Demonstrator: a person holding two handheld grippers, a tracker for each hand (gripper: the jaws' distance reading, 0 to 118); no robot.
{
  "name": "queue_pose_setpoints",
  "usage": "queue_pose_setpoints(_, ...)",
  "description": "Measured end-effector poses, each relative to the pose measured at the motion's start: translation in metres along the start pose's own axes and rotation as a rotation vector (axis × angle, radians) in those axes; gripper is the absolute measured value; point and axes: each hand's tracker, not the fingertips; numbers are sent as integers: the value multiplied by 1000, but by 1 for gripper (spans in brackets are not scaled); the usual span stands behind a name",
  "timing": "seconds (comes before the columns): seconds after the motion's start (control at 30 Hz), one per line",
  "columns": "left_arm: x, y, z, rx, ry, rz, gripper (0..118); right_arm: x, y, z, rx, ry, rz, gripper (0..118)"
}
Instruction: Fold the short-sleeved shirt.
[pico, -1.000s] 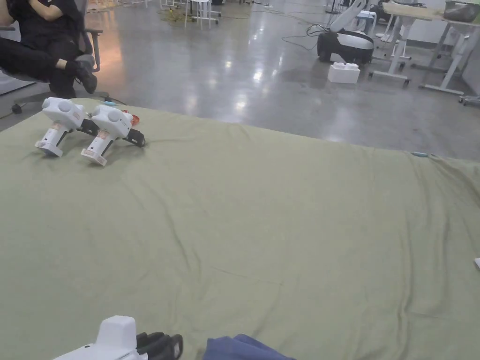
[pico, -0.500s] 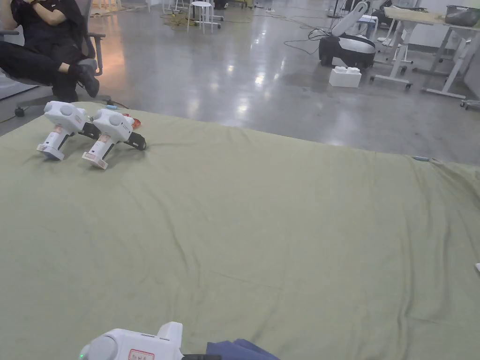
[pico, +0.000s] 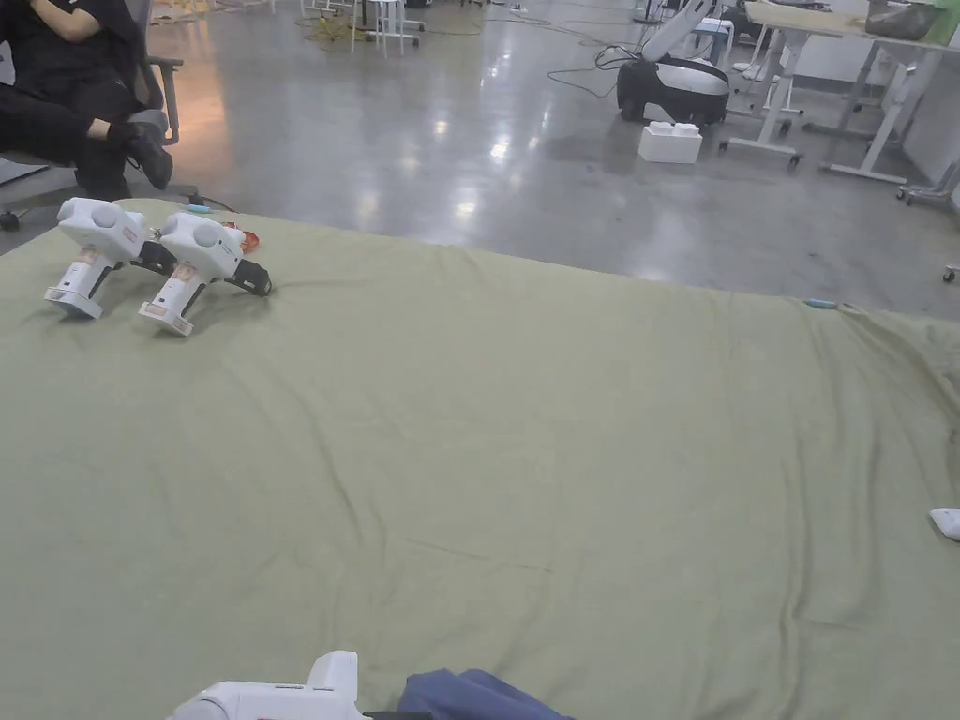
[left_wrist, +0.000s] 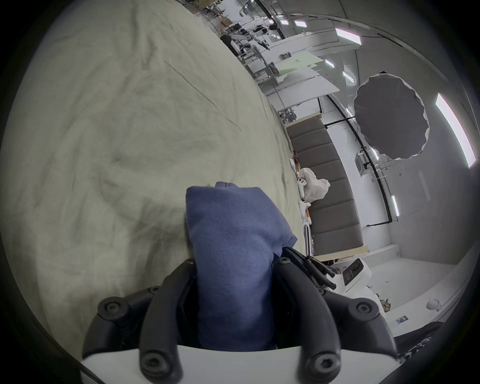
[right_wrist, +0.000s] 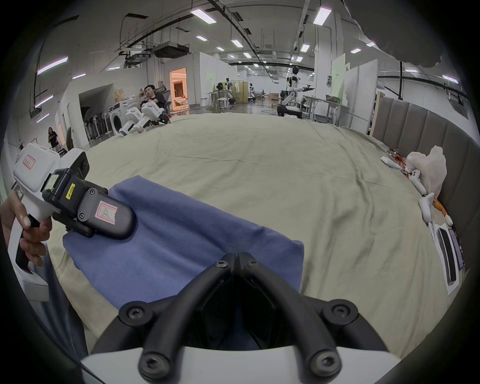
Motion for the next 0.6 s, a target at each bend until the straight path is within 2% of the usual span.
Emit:
queue_pose_setpoints(0.1, 5, 3, 10, 3, -31, 4, 32, 5, 8, 5, 22, 12, -12, 2)
queue_pose_setpoints(0.3, 9, 31, 72, 35, -7, -40, 32, 23, 46, 19, 117, -34, -17, 2)
queue_pose_setpoints(0.6, -12, 83, 228, 175, 269, -103, 32, 62, 115, 29, 218, -81, -13, 2)
